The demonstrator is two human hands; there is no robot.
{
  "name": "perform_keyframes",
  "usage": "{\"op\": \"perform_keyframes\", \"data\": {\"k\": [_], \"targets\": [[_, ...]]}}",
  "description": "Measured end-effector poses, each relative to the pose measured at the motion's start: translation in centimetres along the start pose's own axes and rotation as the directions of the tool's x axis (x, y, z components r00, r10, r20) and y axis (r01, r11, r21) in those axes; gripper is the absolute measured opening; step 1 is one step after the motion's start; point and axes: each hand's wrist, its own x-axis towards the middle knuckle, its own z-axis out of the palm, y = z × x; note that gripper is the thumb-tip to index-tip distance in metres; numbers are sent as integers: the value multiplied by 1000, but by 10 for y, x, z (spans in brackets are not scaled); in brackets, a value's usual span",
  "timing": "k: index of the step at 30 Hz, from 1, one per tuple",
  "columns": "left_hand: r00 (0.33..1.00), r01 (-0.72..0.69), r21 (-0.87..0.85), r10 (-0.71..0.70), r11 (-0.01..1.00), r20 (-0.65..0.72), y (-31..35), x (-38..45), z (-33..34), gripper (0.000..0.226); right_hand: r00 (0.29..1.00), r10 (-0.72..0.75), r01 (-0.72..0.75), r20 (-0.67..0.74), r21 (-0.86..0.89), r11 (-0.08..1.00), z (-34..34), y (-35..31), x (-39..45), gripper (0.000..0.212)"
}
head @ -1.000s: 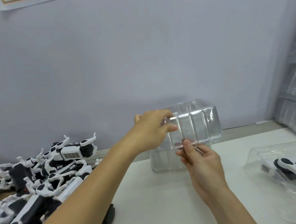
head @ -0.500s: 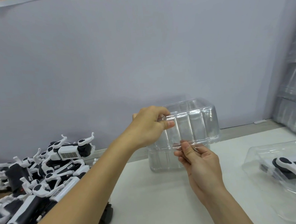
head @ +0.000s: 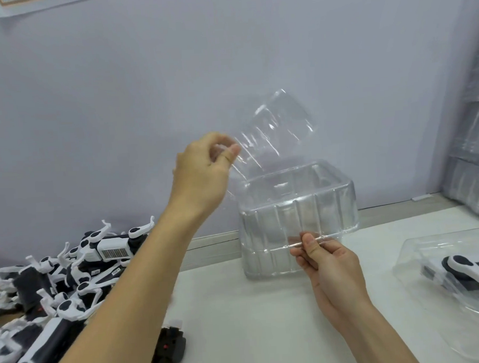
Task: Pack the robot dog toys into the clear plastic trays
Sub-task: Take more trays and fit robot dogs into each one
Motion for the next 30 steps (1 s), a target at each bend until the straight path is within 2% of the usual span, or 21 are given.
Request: {"op": "perform_keyframes", "data": {"k": [2,5,8,12,18,22,26,30], "targets": [[989,1,-67,-11,998,-145,-4,-15,-11,7,999,24,-24,34,1,1000,3,-1,-1,10],[938,31,-167,-87,985,-337,-15,-50,-24,7,997,48,-47,56,-6,999,6,-1,-2,13],[873,98,-242,-200,965,-445,-26,-92,-26,9,999,15,-10,49,-87,996,7,-3,-4,18],[848,191,-336,-327,922,-416,-40,-132,-12,11,998,-58,59,9,-237,970,4,-7,-5,18],[844,241,-409,-398,880,-360,-55,-151,-11,17,988,-147,109,-43,-476,873,3,-12,0,27],[841,223,-445,-402,867,-361,-54,-151,-16,26,989,-145,104,-33,-546,831,15,-15,4,31],[841,228,-455,-409,861,-353,-57,-151,-19,8,992,-112,57,-57,-591,805,29,-19,9,37],[858,241,-418,-394,876,-329,-60,-157,-16,9,983,-148,36,-108,-676,736,33,-27,14,39]]}}
